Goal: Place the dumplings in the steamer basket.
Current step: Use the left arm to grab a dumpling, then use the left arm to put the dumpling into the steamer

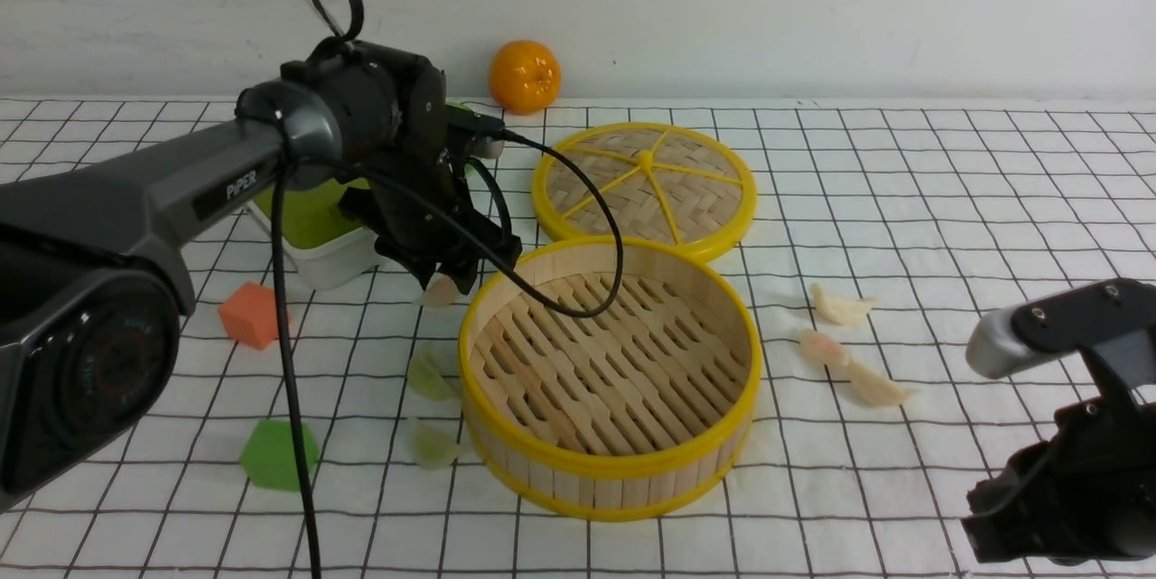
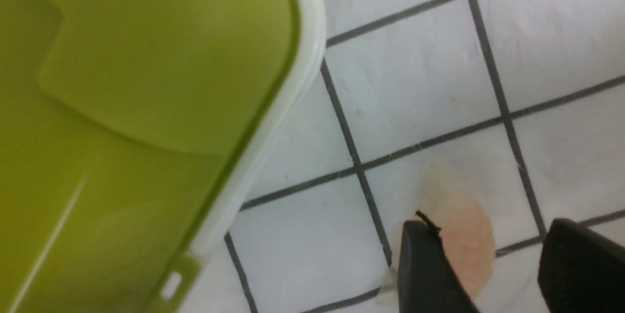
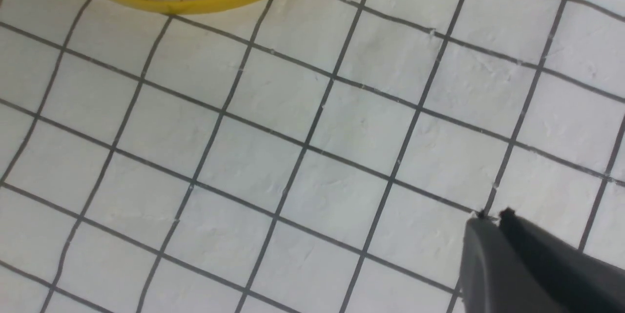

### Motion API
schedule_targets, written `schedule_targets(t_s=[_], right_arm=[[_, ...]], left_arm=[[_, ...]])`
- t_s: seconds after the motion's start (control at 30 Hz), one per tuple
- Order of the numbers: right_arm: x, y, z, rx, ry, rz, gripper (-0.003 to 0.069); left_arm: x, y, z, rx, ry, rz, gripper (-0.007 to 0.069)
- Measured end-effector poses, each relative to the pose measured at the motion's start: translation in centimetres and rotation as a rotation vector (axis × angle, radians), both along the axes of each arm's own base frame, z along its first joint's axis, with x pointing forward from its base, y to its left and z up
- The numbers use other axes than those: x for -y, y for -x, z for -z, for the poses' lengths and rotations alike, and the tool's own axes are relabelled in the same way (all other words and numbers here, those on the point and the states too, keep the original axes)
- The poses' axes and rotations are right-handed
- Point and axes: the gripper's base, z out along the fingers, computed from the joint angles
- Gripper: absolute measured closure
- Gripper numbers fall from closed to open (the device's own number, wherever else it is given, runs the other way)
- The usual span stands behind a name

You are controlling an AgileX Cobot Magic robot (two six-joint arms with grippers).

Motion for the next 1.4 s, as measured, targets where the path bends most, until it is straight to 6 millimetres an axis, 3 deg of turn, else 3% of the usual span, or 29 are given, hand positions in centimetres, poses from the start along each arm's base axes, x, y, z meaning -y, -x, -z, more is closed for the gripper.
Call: schedule_targets(t_s=[0.3, 0.57, 0.73, 1.0, 1.13, 1.4], right_arm=[[0.0, 0.0, 0.0, 0.003, -0.001, 0.001, 0.0622], [0.0, 0.0, 0.0, 0.003, -0.001, 0.001, 0.0617], [0.0, 0.0, 0.0, 0.003, -0.004, 0.002, 0.0617], [0.0, 0.0, 0.0, 0.005, -0.004, 0.003, 0.0615], [0.0, 0.0, 0.0, 0.006, -0.004, 0.003, 0.061], [0.0, -0.1, -0.1, 0.009, -0.005, 0.003, 0.0603]], left_arm=[[0.0, -0.3, 1.7, -0.025, -0.002, -0.047, 0.0307], [-0.1, -0.3, 1.5, -0.037, 0.014, -0.102, 0.0431], [-0.1, -0.4, 1.0, -0.042, 0.032, -0.153, 0.0431], [0.0, -1.0, -2.8, -0.022, 0.051, -0.217, 0.0431], [-0.1, -0.8, -6.4, -0.014, 0.061, -0.231, 0.0431], [1.2, 0.6, -12.3, 0.029, 0.291, -0.228, 0.0431]])
